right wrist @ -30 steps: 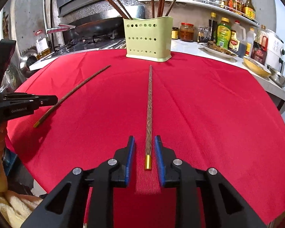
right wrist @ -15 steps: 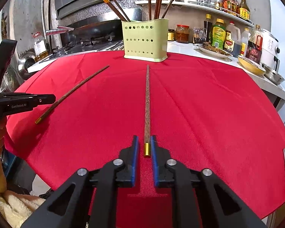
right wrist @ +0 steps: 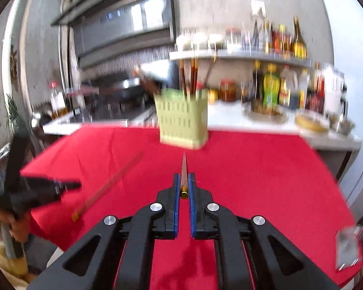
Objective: Organize utensils
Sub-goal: 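Lift the right gripper's chopstick upright above the holder while the left gripper holds its chopstick on the cloth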
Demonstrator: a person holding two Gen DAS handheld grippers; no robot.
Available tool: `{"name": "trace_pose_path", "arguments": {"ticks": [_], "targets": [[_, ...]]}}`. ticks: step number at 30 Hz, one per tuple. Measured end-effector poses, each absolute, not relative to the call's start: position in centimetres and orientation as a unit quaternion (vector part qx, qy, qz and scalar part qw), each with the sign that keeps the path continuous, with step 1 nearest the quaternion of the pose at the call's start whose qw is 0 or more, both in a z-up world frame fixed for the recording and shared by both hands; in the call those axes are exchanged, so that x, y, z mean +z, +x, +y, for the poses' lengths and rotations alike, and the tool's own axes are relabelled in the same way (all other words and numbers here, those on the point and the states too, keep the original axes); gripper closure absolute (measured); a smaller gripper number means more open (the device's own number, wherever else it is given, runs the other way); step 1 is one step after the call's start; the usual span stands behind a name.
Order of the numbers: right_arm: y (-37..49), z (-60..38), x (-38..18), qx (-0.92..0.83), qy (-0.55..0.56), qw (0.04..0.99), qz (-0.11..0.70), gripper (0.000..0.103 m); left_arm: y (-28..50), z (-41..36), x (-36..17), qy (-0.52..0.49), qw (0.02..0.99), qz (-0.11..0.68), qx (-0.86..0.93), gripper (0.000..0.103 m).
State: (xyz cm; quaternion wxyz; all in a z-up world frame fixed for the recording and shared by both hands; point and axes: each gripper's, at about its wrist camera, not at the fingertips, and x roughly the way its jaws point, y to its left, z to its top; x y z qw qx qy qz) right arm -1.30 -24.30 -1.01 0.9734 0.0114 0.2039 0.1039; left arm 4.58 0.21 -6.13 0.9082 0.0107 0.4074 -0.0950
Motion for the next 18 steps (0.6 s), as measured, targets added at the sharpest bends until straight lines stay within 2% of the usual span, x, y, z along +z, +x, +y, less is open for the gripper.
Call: {"name": "trace_pose_path", "arguments": {"ticks": [8, 18], "targets": [[0.6, -23.2, 6.3, 0.113, -0.015, 0.985, 0.128, 0.096, 4.0, 1.8, -4.6, -0.003, 0.917, 0.390, -0.085, 0.096], [1.5, -22.1, 6.0, 0.101, -0.029, 0.988, 0.111, 0.096, 3.2, -0.3, -8.0, 0.022, 0.875, 0.460, -0.145, 0.096]]}}
